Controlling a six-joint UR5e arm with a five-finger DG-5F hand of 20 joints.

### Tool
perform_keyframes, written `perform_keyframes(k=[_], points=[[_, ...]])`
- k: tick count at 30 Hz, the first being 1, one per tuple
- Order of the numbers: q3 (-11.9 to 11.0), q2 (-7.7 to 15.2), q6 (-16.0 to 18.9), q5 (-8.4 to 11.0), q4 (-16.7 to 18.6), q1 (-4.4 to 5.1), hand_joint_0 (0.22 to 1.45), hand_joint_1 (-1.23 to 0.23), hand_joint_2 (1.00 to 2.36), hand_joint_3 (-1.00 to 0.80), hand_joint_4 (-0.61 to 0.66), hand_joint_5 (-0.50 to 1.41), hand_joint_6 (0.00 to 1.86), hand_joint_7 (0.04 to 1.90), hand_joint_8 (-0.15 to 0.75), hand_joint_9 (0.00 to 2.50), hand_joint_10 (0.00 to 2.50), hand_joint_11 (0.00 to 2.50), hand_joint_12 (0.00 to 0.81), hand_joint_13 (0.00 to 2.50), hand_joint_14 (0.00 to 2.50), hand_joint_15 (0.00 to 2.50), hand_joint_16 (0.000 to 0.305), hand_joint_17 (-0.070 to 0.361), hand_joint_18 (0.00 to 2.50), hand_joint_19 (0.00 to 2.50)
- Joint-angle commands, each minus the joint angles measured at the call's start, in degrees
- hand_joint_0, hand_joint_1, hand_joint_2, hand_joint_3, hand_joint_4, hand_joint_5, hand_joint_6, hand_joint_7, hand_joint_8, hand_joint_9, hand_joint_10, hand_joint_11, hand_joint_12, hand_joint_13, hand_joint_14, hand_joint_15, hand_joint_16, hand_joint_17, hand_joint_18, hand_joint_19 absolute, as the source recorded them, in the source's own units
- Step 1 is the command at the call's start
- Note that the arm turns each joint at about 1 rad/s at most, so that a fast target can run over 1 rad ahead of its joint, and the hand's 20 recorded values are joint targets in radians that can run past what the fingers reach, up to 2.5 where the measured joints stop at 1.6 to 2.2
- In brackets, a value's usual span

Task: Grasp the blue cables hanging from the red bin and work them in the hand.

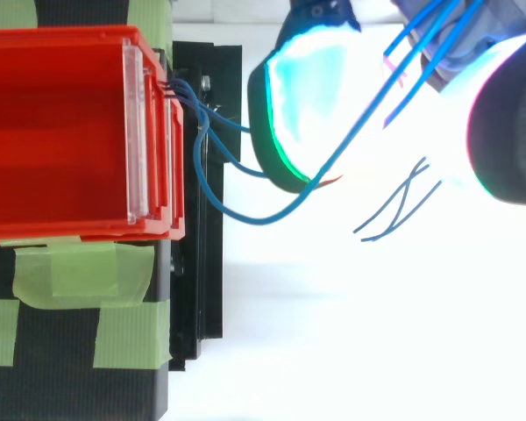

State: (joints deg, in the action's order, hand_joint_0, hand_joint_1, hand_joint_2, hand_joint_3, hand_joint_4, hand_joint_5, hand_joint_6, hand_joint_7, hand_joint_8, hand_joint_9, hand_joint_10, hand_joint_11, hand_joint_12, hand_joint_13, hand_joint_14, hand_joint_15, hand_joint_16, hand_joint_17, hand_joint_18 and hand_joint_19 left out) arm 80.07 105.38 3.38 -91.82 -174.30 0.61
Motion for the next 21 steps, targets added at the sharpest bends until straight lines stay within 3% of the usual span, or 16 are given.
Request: perform_keyframes(k=[1,6,11,14,21], points=[[0.0,0.0,-1.1,-0.02,-0.1,0.09,0.76,-0.66,1.0,-0.9,0.28,0.34,0.17,1.38,0.415,0.53,2.5,2.32,0.476,0.85,2.32,1.26,0.063,0.141,1.25,1.23],[0.0,0.0,-1.9,0.15,-0.3,0.18,0.75,-0.65,1.0,-0.96,0.27,0.4,0.37,1.32,0.416,0.66,2.5,2.36,0.464,0.96,2.27,1.29,0.065,0.145,1.36,1.21],[0.0,0.0,-1.9,0.15,-0.4,0.18,0.88,-0.67,1.01,-0.65,0.23,0.44,0.37,1.35,0.399,0.74,2.5,2.44,0.44,1.02,2.23,1.33,0.059,0.132,1.39,1.25],[0.0,0.0,-1.9,0.15,-0.4,0.18,0.87,-0.68,1.02,-0.46,0.21,0.45,0.39,1.36,0.395,0.76,2.5,2.46,0.44,1.04,2.22,1.34,0.058,0.131,1.4,1.26],[0.0,0.0,-1.9,0.15,-0.4,0.18,0.87,-0.67,1.02,-0.31,0.23,0.45,0.39,1.37,0.405,0.75,2.5,2.47,0.461,1.05,2.24,1.35,0.063,0.141,1.42,1.23]])
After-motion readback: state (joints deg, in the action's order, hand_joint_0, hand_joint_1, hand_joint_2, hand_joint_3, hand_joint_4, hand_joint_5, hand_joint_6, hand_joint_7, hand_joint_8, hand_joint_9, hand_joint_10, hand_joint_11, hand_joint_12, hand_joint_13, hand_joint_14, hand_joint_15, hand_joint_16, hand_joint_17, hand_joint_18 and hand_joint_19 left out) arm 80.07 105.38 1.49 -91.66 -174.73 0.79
